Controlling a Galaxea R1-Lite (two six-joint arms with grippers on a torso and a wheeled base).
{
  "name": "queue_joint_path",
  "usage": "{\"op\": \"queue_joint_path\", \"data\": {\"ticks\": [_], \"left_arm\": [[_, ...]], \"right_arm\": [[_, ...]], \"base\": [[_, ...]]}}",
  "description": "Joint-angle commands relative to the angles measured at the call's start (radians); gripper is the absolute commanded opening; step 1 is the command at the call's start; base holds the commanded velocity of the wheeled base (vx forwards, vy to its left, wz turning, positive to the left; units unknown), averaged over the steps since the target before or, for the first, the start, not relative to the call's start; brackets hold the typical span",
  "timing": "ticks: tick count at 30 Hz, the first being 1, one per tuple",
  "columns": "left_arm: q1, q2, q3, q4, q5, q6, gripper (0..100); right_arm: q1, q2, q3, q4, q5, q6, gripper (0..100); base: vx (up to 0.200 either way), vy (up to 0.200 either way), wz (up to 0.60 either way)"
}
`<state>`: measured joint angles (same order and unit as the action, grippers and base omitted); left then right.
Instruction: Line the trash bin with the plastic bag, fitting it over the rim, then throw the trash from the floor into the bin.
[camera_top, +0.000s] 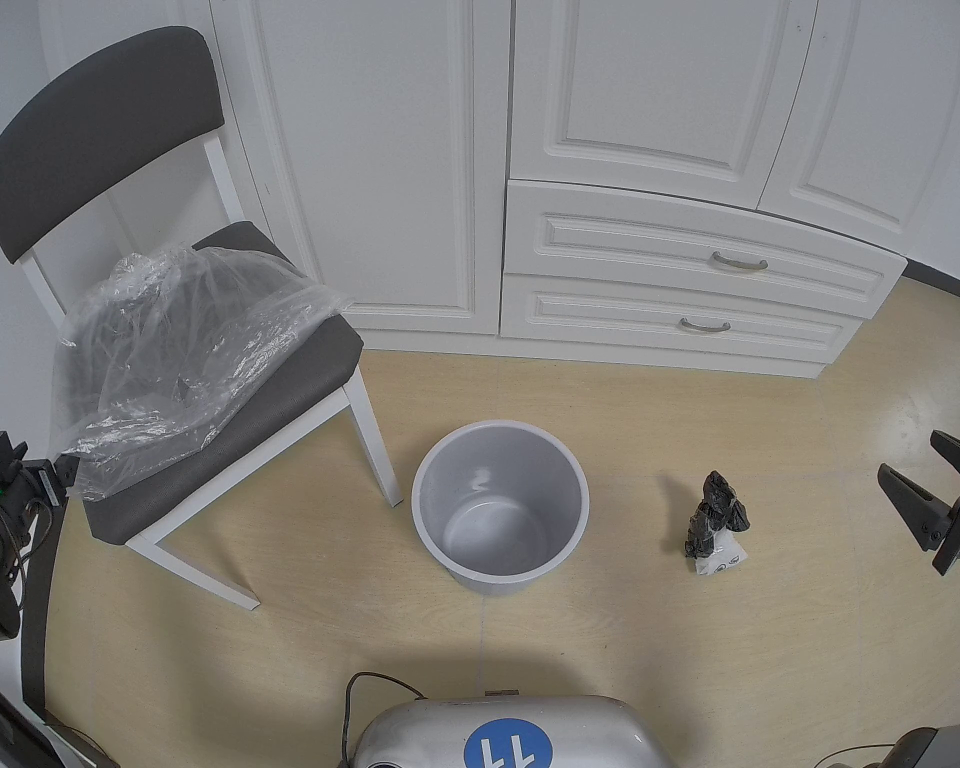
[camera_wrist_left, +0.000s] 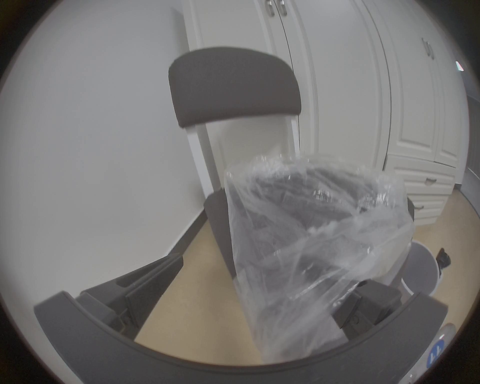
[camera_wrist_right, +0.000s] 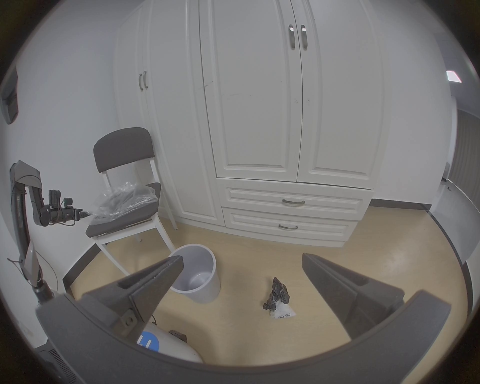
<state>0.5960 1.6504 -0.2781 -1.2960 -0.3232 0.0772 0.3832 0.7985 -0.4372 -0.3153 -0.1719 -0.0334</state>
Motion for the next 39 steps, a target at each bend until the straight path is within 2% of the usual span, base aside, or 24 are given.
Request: {"op": "queue_joint_path", "data": {"ticks": [1,3,8,21,22,39], "left_arm": [[-0.004,0.146,0.007,-0.186,-0.004,-0.065,100],[0.001,0.181,0.016,-0.247,-0.030,-0.079,100],[0.005,0.166,0.022,-0.233,-0.080,-0.091,100],[-0.005,0.100,0.046,-0.233,-0.082,-0.113,100],[-0.005,0.100,0.046,-0.233,-0.082,-0.113,0],[-0.038,0.011,0.089,-0.233,-0.082,-0.109,0]], "right_arm": [[0.002,-0.002,0.005,-0.025,0.000,-0.002,100],[0.002,-0.002,0.006,-0.036,0.002,-0.002,100],[0.003,-0.004,0.009,-0.036,0.005,-0.002,100],[0.016,-0.027,0.008,-0.036,0.008,-0.006,100],[0.016,-0.027,0.008,-0.036,0.008,-0.006,100],[0.017,-0.028,0.009,-0.028,0.008,-0.008,100]], "base": [[0.000,0.000,0.00],[0.000,0.000,0.00],[0.000,0.000,0.00],[0.000,0.000,0.00],[0.000,0.000,0.00],[0.000,0.000,0.00]]}}
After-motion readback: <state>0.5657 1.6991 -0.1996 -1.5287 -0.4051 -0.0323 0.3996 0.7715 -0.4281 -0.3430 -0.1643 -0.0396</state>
